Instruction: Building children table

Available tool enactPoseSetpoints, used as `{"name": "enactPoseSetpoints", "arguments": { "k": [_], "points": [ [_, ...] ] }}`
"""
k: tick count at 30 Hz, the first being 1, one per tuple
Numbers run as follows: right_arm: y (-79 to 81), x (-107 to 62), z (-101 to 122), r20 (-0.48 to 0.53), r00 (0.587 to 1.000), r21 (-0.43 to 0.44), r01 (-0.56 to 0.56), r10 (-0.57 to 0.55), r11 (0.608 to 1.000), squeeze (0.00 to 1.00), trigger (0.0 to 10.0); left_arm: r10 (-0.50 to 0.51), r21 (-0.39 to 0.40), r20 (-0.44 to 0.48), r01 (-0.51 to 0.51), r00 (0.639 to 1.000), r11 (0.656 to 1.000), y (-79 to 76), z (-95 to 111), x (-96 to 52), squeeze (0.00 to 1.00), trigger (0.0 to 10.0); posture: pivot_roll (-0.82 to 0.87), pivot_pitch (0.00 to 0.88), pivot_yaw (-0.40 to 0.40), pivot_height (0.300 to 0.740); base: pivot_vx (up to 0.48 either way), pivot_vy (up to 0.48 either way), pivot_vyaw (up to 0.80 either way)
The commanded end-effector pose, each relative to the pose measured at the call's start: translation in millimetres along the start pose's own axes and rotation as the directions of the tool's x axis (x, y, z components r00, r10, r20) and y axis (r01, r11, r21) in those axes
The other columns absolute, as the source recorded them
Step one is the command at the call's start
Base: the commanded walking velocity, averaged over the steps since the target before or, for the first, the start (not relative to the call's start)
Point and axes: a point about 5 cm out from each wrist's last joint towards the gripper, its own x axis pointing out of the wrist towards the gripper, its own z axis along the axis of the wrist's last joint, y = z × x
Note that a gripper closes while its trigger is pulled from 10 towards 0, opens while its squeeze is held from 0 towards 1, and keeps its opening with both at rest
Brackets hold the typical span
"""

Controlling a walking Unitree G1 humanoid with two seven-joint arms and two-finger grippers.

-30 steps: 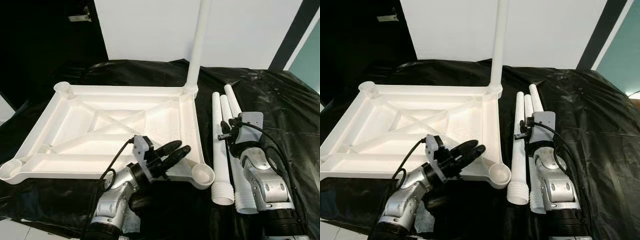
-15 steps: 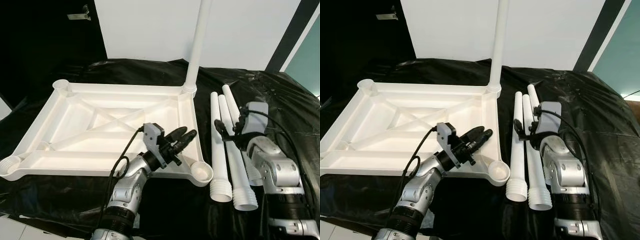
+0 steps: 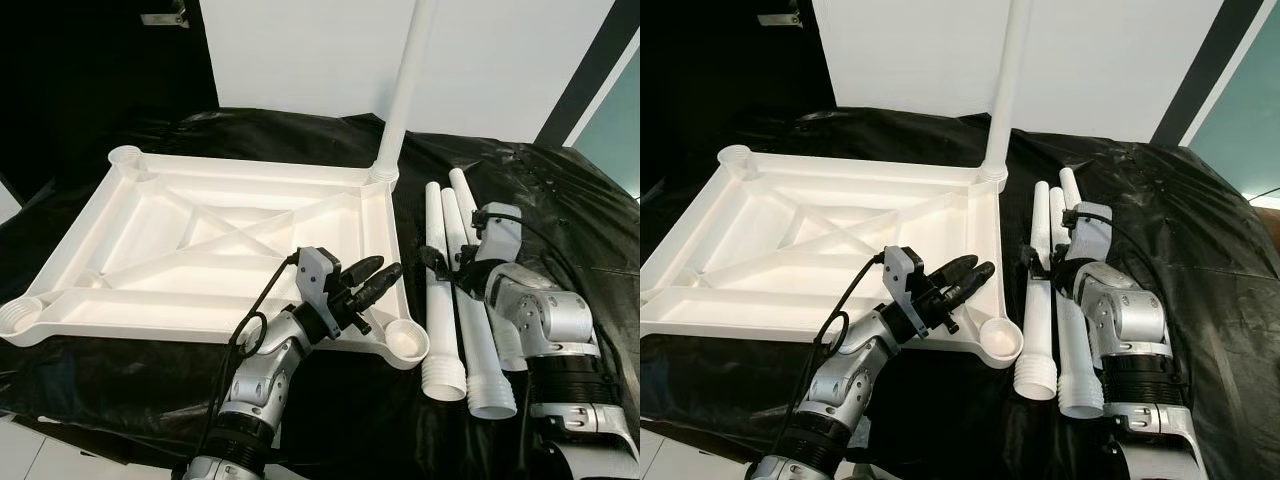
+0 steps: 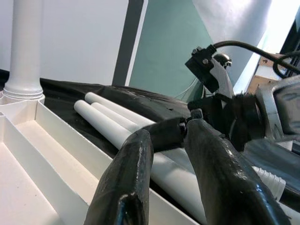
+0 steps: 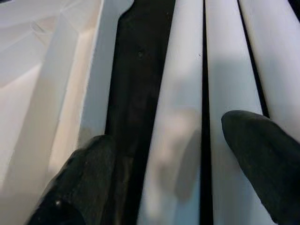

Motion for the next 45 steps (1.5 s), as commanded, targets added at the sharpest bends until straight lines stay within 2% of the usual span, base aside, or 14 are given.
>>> {"name": "enactPoseSetpoints", "arguments": {
  "k": [1,8,11,23,24,25,33,35,36,37,39,40,43,45],
  "points": [
    [-2.6,3.0,-10.5,-0.076,0.997,0.062,0.012,-0.007,0.998,0.00,10.0,0.010,0.003,-0.015,-0.010,1.000,1.000,0.8,-4.2,-1.4,0.00,10.0,0.05,0.000,-0.101,0.740,0.000,0.000,0.00],
    [-4.1,7.1,-21.4,-0.179,0.984,0.144,0.018,0.008,0.989,0.00,10.0,0.021,0.004,-0.023,-0.021,1.000,1.000,1.2,-7.4,1.0,0.00,10.0,0.04,0.000,-0.112,0.740,0.000,0.000,0.00],
    [-13.9,13.9,-40.4,-0.279,0.960,0.192,0.053,0.003,0.980,0.00,10.0,0.014,0.009,-0.030,-0.014,0.999,1.000,-2.6,-9.8,6.4,0.00,10.0,0.05,0.000,-0.105,0.740,0.000,0.000,0.00],
    [-37.2,19.6,-57.1,-0.358,0.930,0.162,0.154,-0.087,0.975,0.00,10.0,0.000,0.024,-0.059,0.001,0.998,1.000,-0.6,-12.5,3.1,0.00,10.0,0.04,0.000,-0.087,0.740,0.000,0.000,0.00],
    [-38.6,20.2,-56.9,-0.348,0.932,0.161,0.163,-0.098,0.973,0.00,2.8,-0.003,0.027,-0.065,0.005,0.998,1.000,-0.5,-13.2,3.1,0.00,10.0,0.04,0.000,-0.083,0.740,0.000,0.000,0.00],
    [-38.5,21.1,-56.8,-0.335,0.936,0.162,0.167,-0.106,0.973,0.00,0.0,-0.008,0.032,-0.070,0.010,0.998,0.999,-0.6,-13.6,4.3,0.00,10.0,0.04,0.000,-0.079,0.740,0.000,0.000,0.00],
    [-30.3,28.6,-47.0,-0.202,0.969,0.211,0.187,-0.144,0.959,0.00,0.0,-0.012,0.041,-0.066,0.015,0.998,0.999,1.8,-10.8,10.1,0.00,10.0,0.02,0.000,-0.058,0.740,0.000,0.000,0.00],
    [-16.0,32.3,-33.5,-0.086,0.989,0.214,0.137,-0.121,0.967,0.00,0.0,-0.030,0.045,-0.074,0.033,0.997,0.998,0.2,-11.7,10.4,0.00,10.0,0.01,0.000,-0.047,0.740,0.000,0.000,0.00],
    [-16.0,32.3,-33.5,-0.086,0.989,0.214,0.137,-0.121,0.967,0.00,0.0,-0.030,0.045,-0.074,0.033,0.997,0.998,0.2,-11.7,10.4,0.00,10.0,0.01,0.000,-0.047,0.740,0.000,0.000,0.00],
    [-2.6,33.2,-21.5,0.025,0.996,0.227,0.075,-0.082,0.971,0.00,0.0,-0.034,0.045,-0.078,0.037,0.996,0.998,-0.3,-13.0,10.4,0.00,10.0,0.00,0.000,-0.040,0.740,0.000,0.000,0.00],
    [16.0,31.2,-5.1,0.171,0.985,0.232,-0.012,-0.028,0.973,0.00,0.0,-0.035,0.043,-0.082,0.038,0.996,0.998,-0.5,-14.5,10.2,0.00,10.0,0.00,0.000,-0.033,0.740,0.000,0.000,0.00],
    [16.0,31.2,-5.1,0.171,0.985,0.232,-0.012,-0.028,0.973,0.00,0.0,-0.035,0.043,-0.082,0.038,0.996,0.998,-0.5,-14.5,10.2,0.00,10.0,0.00,0.000,-0.033,0.740,0.000,0.000,0.00],
    [36.7,24.4,7.9,0.313,0.949,0.176,-0.079,0.021,0.981,0.00,0.0,-0.047,0.034,-0.080,0.049,0.996,0.998,-4.0,-16.0,12.3,0.00,10.0,-0.01,0.000,-0.022,0.740,0.000,0.000,0.00],
    [40.4,21.4,11.2,0.352,0.935,0.158,-0.093,0.031,0.983,0.00,0.0,-0.050,0.033,-0.079,0.052,0.996,0.998,-4.8,-16.2,13.1,0.00,10.0,-0.01,0.000,-0.021,0.740,0.000,0.000,0.00]
  ]
}}
